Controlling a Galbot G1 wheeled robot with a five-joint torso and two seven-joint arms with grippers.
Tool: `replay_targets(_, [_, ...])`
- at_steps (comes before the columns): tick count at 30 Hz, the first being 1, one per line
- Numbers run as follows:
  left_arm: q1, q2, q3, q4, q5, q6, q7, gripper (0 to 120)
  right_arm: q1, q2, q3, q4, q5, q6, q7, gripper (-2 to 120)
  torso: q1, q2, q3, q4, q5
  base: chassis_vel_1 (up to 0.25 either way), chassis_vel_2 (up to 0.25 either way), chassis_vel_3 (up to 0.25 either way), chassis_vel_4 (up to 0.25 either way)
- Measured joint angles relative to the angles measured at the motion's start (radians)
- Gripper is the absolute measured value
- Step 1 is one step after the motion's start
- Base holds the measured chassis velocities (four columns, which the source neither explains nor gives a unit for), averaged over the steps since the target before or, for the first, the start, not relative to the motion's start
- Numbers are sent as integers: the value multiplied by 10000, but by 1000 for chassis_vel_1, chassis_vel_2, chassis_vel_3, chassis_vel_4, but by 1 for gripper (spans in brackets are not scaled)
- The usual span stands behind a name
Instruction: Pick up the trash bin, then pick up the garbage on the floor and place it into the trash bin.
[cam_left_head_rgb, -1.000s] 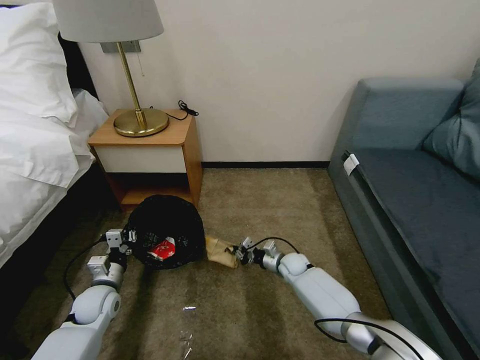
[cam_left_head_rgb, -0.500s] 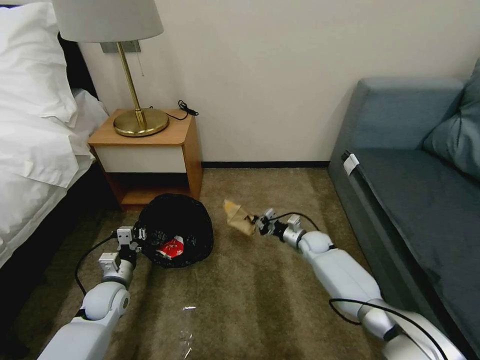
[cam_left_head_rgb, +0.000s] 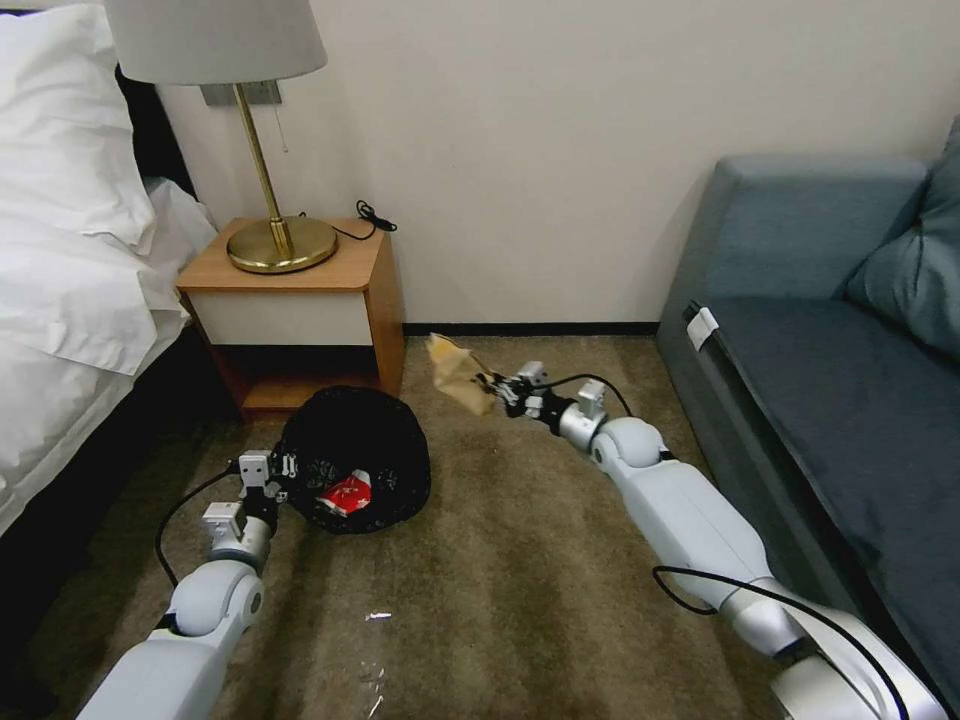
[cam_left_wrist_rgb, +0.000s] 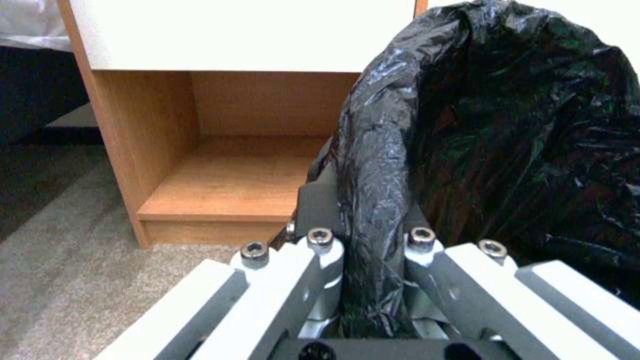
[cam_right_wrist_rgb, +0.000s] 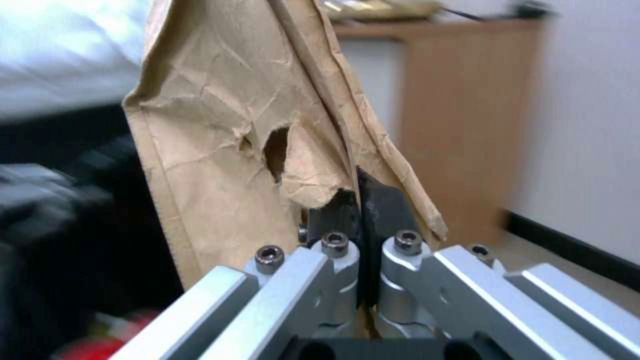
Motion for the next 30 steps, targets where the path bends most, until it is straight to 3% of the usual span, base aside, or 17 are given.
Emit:
replay_targets(7, [-115,123,38,-2,-149,68,-7,4,137,610,-1023,361,688,-352,426,0,0,0,-1,1,-2,0,0,0,0])
replay_targets(15, [-211,173,48,-16,-250,110,-28,4,207,1457,-1940,-648,537,-196,637,0,0,0,0,1,-2,0,0,0,0])
replay_targets(20, [-199,180,40,-15,-267,111,-29,4,165,1671,-2299,-1059,195,27,1463,2,0,0,0,0,-1,0,0,0,0])
replay_targets(25, [-169,188,-1,-15,-275,112,-28,4,42,1700,-2458,-1121,35,96,1773,24,0,0,0,0,0,0,0,0,0])
replay_targets(28, [-160,189,-4,-18,-276,112,-28,4,32,1689,-2460,-1117,19,110,1783,28,0,0,0,0,0,0,0,0,0])
replay_targets(30, [-145,189,-13,-43,-276,112,-33,4,14,1632,-2465,-1010,9,113,1802,42,0,0,0,0,0,0,0,0,0])
